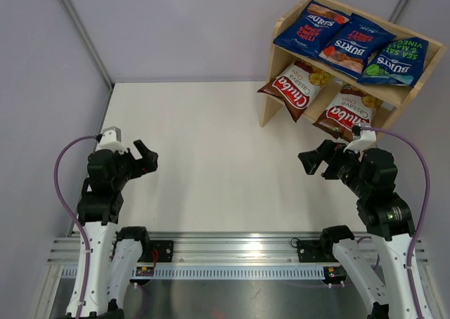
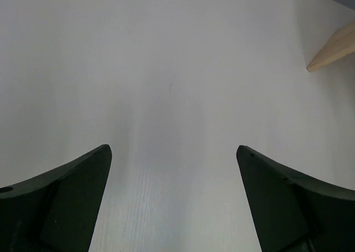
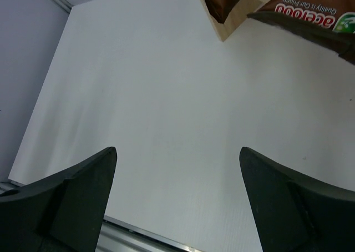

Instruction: Place and organize the chips bags onto the shelf

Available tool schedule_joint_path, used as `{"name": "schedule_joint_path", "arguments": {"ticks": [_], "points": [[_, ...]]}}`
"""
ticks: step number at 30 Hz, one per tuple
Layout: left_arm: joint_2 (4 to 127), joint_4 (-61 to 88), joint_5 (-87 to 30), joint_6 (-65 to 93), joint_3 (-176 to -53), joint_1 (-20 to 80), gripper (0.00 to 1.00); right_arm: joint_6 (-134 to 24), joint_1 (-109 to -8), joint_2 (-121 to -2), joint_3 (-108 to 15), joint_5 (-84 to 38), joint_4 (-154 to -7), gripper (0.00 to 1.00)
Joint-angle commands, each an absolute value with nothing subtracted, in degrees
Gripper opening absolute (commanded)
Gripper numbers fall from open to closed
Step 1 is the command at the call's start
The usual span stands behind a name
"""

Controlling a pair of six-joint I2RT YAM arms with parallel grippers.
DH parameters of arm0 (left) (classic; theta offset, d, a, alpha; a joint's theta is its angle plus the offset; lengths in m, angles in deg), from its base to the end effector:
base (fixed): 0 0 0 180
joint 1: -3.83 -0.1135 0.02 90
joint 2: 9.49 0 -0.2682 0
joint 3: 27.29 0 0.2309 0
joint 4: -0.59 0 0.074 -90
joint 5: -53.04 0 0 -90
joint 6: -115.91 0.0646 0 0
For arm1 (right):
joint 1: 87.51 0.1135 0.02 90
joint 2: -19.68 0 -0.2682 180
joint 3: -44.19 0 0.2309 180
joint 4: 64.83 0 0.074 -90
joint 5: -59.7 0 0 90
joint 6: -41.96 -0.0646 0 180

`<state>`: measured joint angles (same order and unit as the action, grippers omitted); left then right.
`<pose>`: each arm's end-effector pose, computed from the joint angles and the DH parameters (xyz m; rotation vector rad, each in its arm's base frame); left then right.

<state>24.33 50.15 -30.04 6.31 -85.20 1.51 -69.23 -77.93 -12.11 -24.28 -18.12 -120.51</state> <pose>0.1329 -0.0024 0.2976 -0.3090 2.0021 -0.3130 0.1031 0.0312 0.3481 0.0491 1.9343 0.5636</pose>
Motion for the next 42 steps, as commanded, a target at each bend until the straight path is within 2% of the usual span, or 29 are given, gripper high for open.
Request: {"name": "schedule_joint_path", "arguments": {"ticks": [1,7,13,16,25,42], "points": [[22.6,48.8,-29.1,10.3,-84.4,2.7,0.99,-63.3,-78.2,-14.7,-29.0,-19.0,-125.4,0.99],[17.2,48.5,-36.3,11.3,-83.3,5.2,0.99,-60.4,-77.7,-16.9,-38.2,-22.7,-130.3,0.99],[15.8,53.5,-45.8,10.0,-86.7,5.2,0.99,-59.6,-77.6,-13.6,-43.9,-25.7,-132.8,0.99],[13.6,53.8,-44.4,11.1,-86.7,5.6,0.99,-58.7,-77.7,-9.5,-41.8,-22.1,-131.1,0.99],[2.4,50.3,-33.4,16.3,-83.8,7.8,0.99,-59.1,-77.7,-5.8,-37.7,-28.5,-131.7,0.99],[-0.9,49.0,-33.7,16.0,-80.8,10.5,0.99,-60.9,-77.7,-3.4,-26.9,-28.4,-123.0,0.99]]}}
